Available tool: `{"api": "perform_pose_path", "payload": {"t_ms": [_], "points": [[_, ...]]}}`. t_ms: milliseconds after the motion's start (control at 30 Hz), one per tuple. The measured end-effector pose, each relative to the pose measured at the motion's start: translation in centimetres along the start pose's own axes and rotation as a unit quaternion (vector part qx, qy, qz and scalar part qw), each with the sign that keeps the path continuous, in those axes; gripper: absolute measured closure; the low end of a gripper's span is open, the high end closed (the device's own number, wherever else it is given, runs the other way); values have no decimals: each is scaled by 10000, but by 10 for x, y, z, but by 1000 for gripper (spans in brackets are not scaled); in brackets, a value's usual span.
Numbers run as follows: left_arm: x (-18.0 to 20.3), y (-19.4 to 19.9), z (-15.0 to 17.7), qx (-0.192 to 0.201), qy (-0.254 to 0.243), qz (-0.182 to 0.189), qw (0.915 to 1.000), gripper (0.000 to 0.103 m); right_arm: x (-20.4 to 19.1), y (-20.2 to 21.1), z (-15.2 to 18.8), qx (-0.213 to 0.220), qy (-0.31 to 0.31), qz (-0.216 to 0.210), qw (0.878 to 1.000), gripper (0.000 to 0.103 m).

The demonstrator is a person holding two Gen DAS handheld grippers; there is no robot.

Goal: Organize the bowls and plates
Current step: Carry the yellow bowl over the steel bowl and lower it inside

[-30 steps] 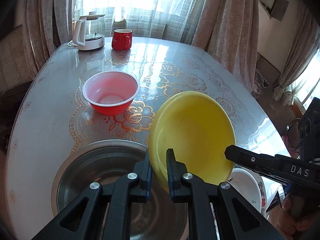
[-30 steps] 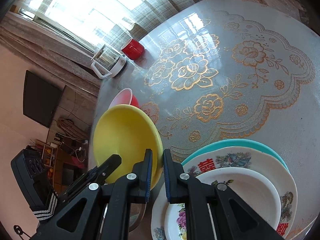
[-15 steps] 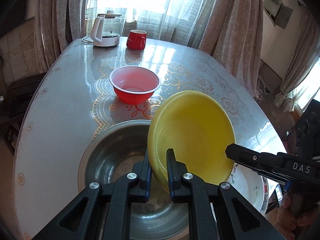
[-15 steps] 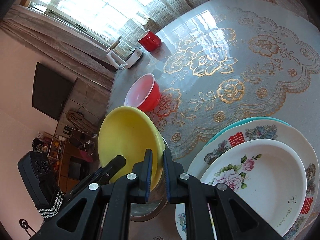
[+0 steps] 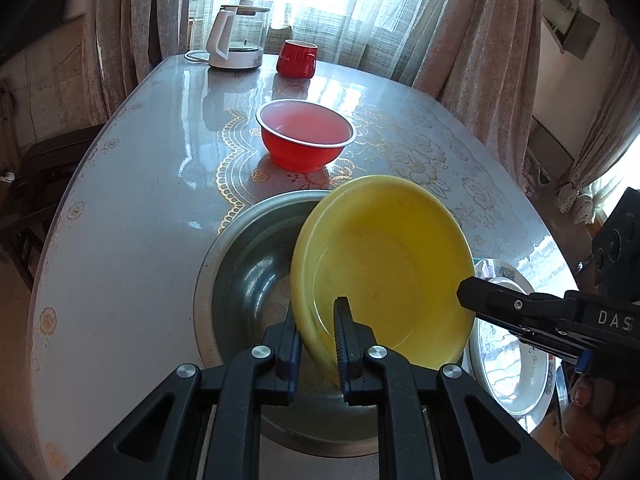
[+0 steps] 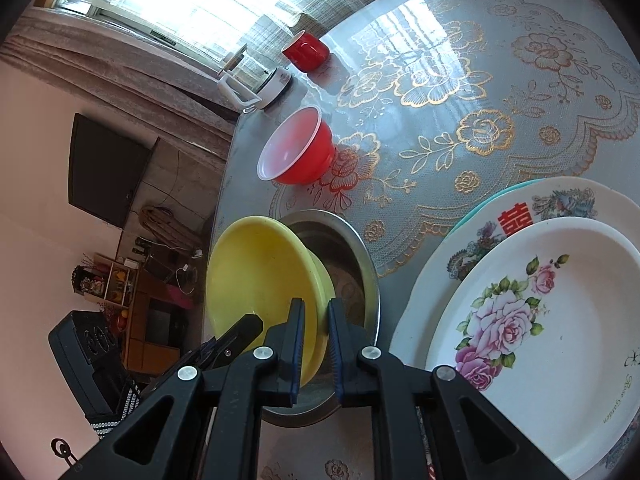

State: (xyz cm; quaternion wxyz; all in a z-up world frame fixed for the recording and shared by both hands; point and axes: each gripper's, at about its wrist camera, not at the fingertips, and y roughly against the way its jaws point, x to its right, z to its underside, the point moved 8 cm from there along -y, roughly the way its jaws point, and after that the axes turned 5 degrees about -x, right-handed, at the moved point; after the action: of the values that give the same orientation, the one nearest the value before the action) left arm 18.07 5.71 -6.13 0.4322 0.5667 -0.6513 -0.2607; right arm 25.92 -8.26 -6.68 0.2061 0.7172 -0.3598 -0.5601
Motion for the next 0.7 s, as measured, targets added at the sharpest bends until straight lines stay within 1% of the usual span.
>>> {"api": "perform_pose_path", "payload": {"t_ms": [167, 333, 633, 700], "points": [[-7, -3, 7, -46, 27, -61, 10000, 89, 1, -9, 7, -106, 51, 139, 9998, 90], [-15, -7, 10, -112, 102, -78, 9999, 88, -3, -15, 11, -182, 130, 188, 9996, 90], [-14, -9, 7, -5, -117, -356, 9993, 88, 1, -25, 11, -276, 33, 357, 9990, 88], [-12, -10, 7, 8, -217, -473, 9986, 88, 1, -25, 10, -271, 43, 382, 9989, 84]]}}
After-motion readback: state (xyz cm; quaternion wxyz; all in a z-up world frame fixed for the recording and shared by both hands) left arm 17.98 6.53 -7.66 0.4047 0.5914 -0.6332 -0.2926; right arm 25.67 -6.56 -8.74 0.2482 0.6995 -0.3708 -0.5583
